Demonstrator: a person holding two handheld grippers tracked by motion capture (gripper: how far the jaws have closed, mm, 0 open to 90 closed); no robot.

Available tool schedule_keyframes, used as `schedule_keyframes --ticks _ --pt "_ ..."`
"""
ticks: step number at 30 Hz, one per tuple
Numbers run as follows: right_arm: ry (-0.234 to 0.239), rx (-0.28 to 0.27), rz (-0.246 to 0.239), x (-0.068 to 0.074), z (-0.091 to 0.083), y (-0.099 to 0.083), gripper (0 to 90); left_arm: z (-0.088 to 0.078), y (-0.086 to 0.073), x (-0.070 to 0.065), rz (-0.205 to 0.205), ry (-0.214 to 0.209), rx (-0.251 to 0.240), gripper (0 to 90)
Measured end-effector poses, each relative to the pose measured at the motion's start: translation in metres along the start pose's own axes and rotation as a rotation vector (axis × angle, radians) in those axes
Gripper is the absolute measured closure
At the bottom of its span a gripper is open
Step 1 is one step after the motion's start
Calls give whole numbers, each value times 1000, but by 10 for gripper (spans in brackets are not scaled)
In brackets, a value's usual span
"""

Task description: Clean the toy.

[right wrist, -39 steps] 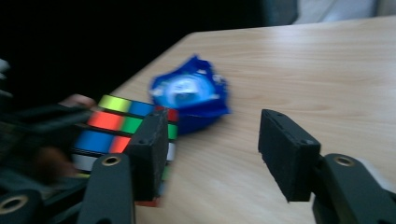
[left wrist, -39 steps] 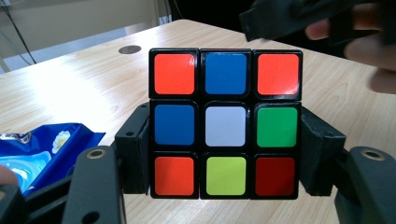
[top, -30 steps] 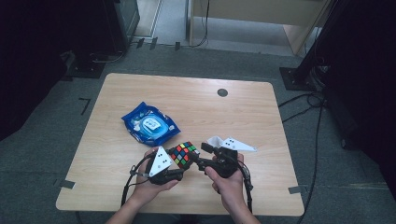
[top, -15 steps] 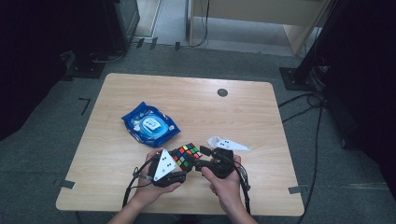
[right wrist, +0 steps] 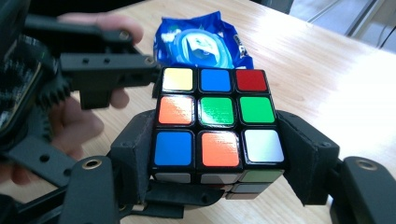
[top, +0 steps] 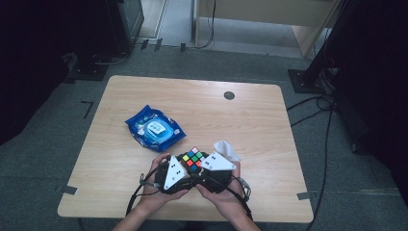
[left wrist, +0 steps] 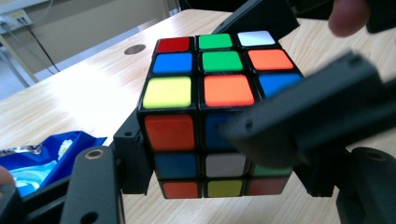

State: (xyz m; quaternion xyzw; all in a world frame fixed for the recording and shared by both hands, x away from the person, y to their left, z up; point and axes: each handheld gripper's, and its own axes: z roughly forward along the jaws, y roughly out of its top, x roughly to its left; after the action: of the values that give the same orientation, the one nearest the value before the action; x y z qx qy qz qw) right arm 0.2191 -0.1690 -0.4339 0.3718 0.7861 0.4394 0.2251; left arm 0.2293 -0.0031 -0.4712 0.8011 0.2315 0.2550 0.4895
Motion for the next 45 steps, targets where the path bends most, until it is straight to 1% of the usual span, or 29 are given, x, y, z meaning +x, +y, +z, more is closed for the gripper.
schedule_keyframes --ticks 1,2,3,5,6,8,9,10,11,12,14,15,17,19,22,25,27,28,29,32,33,34,35,36,39,42,43,44,45 --pt "3 -5 -1 0 0 0 341 -1 0 1 -3 0 -5 340" --pt "26 -16 13 -2 0 1 336 -1 1 4 -24 -12 -12 341" --pt "61 -34 48 -6 -2 1 322 -2 1 8 -51 -28 -12 342" --pt "139 -96 128 -17 -7 3 267 -3 0 18 -116 -46 -17 342" --pt "151 -123 153 -23 -10 3 258 -3 -2 24 -156 -57 -19 343" --pt "137 -184 177 -31 -16 2 261 -6 -5 36 -233 -69 -25 343" --pt "127 -204 191 -36 -17 -1 270 -7 -6 42 -267 -76 -28 343" --pt "132 -213 210 -40 -16 -4 282 -7 -6 42 -267 -76 -28 342" --pt "148 -211 227 -44 -13 -8 289 -10 -7 52 -308 -77 -37 343" --pt "164 -195 241 -47 -9 -12 295 -12 -7 55 -323 -72 -41 342" --pt "198 -163 250 -49 2 -22 294 -14 -7 60 -340 -69 -47 343" --pt "210 -145 240 -47 8 -27 284 -16 -7 62 -355 -75 -54 342" --pt "213 -108 203 -40 19 -33 254 -16 -6 62 -375 -93 -61 342" --pt "207 -99 147 -30 26 -35 221 -15 -5 60 -365 -104 -55 342" --pt "150 -110 69 -16 32 -34 217 -12 -3 52 -355 -123 -46 342" --pt "89 -150 3 -7 32 -34 287 -10 -1 46 -337 -134 -35 342" --pt "69 -176 -34 -3 30 -36 342 -9 0 44 -336 -138 -30 342" --pt "50 -180 -53 -1 30 -36 343 -9 0 44 -332 -137 -29 342" --pt "44 -179 -65 -1 30 -37 344 -9 0 44 -328 -135 -25 342" --pt "43 -176 -91 -2 30 -38 346 -8 1 42 -319 -128 -11 341" --pt "37 -173 -107 -2 30 -39 347 -8 1 42 -316 -128 -5 341" --pt "26 -174 -136 -2 30 -39 348 -7 2 42 -314 -132 1 341" --pt "8 -176 -177 -1 30 -40 348 -7 2 42 -316 -137 10 340" --pt "-19 -178 -230 0 30 -41 349 -6 3 42 -315 -141 25 340" --pt "-67 -177 -370 -1 30 -45 349 -4 3 42 -317 -157 52 339" --pt "-146 -158 -593 2 30 -51 349 -2 3 42 -316 -177 79 339" --pt "-161 -147 -640 3 30 -52 349 -1 3 41 -314 -180 87 340" --pt "-169 -141 -665 3 30 -54 348 -1 2 40 -307 -175 85 341" --pt "-164 -143 -666 3 30 -54 346 -1 3 40 -308 -174 85 341"
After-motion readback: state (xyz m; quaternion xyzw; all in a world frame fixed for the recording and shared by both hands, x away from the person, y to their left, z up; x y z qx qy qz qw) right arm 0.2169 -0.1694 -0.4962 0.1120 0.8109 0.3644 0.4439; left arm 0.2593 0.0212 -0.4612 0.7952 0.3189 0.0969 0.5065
